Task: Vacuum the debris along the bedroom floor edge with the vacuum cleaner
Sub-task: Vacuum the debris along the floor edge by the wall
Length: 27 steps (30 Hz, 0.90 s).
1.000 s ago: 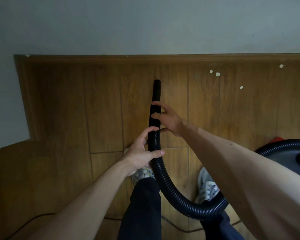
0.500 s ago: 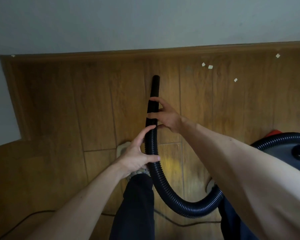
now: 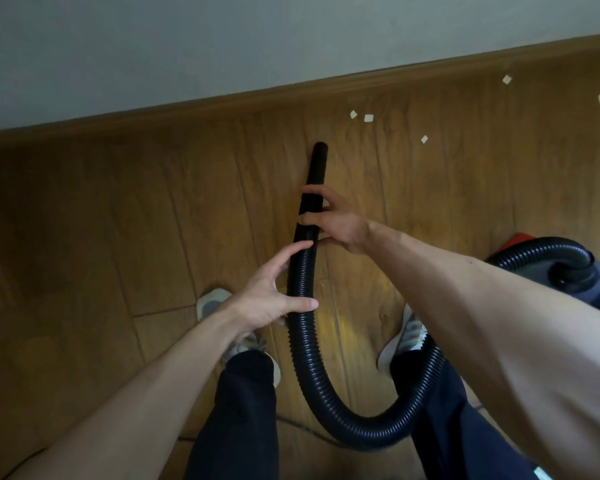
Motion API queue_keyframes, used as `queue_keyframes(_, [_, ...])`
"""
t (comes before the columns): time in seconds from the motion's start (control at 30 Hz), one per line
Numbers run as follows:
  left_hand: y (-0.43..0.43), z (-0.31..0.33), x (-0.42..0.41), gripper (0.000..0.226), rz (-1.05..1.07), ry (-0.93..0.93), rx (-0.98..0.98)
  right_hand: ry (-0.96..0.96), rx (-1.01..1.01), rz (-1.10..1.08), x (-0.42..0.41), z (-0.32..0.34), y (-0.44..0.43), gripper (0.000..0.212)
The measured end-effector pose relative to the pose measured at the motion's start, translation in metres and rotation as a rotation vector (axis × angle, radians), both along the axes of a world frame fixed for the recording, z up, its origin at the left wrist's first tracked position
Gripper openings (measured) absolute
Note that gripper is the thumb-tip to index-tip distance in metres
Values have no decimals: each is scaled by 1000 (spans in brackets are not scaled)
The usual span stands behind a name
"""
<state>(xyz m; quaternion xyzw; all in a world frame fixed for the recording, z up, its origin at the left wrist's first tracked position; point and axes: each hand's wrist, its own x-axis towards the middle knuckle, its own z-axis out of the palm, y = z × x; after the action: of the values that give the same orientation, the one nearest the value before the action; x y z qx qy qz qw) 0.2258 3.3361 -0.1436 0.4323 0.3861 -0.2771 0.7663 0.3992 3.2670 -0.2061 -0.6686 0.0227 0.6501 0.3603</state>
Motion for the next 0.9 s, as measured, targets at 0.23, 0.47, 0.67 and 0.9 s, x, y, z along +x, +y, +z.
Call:
queue_keyframes(0.23, [8,2,26,96,-157,-36,26,-3,18,-52,28,-1,-5,57])
queue_keyframes(0.47, [9,5,44,95,-162,22,46,20,24,-102,38,-5,1,63])
queue_keyframes(0.67, [5,4,56,94,-144,19,97,47,43,-147,48,-9,-2,64])
queue_keyframes(0.9, [-7,3,78,92,-136,6,104,36,73,-177,64,-13,-17,72])
